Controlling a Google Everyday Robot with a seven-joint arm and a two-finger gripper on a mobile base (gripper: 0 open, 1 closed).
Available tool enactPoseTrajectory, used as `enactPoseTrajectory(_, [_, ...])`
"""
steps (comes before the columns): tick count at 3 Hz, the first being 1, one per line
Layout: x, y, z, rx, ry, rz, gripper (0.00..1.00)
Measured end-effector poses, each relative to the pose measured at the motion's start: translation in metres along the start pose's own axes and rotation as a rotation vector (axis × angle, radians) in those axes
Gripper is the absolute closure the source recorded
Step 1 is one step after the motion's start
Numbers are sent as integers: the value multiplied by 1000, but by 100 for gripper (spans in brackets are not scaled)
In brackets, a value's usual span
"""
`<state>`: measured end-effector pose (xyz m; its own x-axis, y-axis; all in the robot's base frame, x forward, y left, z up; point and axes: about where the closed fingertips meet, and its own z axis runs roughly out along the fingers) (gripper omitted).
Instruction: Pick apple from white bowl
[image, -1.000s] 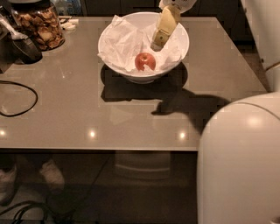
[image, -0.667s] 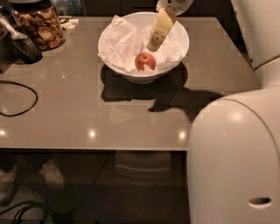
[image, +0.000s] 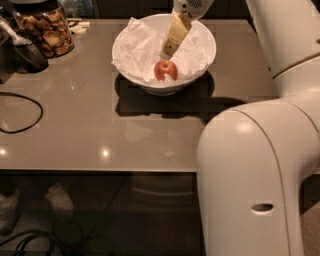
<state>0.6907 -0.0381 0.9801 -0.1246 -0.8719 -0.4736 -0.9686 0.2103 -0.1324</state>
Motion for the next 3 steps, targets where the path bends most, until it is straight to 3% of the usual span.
enactPoseTrajectory(3, [21, -27, 29, 13, 47, 78, 8])
